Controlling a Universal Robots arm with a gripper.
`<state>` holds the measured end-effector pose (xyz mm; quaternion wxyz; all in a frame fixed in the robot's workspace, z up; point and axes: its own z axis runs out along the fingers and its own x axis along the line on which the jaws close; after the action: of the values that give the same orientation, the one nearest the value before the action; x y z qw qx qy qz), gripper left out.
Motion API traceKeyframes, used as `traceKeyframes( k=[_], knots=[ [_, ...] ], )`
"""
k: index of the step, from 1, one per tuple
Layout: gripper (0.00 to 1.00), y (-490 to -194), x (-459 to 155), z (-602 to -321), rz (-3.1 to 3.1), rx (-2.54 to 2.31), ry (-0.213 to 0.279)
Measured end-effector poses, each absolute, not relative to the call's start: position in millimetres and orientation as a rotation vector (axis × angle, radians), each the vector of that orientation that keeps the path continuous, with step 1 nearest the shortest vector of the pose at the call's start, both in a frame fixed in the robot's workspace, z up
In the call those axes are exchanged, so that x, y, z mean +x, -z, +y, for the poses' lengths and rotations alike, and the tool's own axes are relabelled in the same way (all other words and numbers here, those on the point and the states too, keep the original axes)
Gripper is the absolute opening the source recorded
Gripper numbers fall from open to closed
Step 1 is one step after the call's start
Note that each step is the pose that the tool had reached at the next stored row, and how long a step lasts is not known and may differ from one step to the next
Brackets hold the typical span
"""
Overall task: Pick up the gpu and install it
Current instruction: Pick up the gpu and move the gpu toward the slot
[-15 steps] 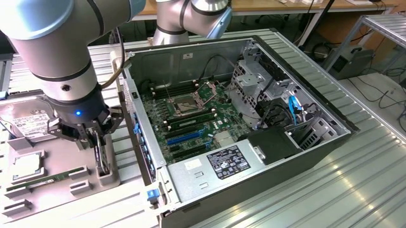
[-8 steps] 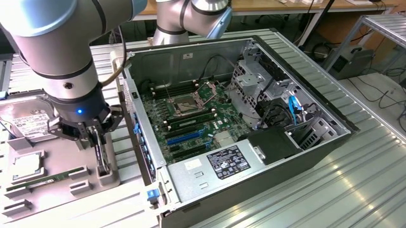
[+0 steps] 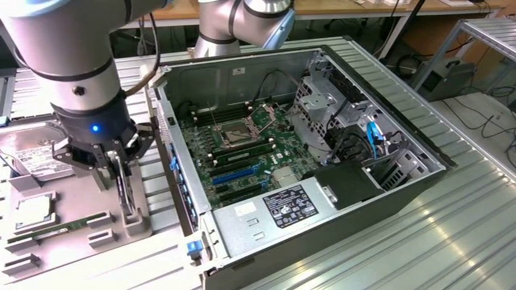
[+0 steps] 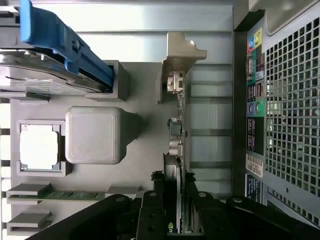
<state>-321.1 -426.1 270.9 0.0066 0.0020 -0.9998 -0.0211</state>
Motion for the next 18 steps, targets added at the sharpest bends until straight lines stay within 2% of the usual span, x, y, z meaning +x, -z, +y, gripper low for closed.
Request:
traceKeyframes(
  k=[18],
  knots=[
    [0.26, -363, -316, -430, -3.122, 0.008, 0.066]
  ],
)
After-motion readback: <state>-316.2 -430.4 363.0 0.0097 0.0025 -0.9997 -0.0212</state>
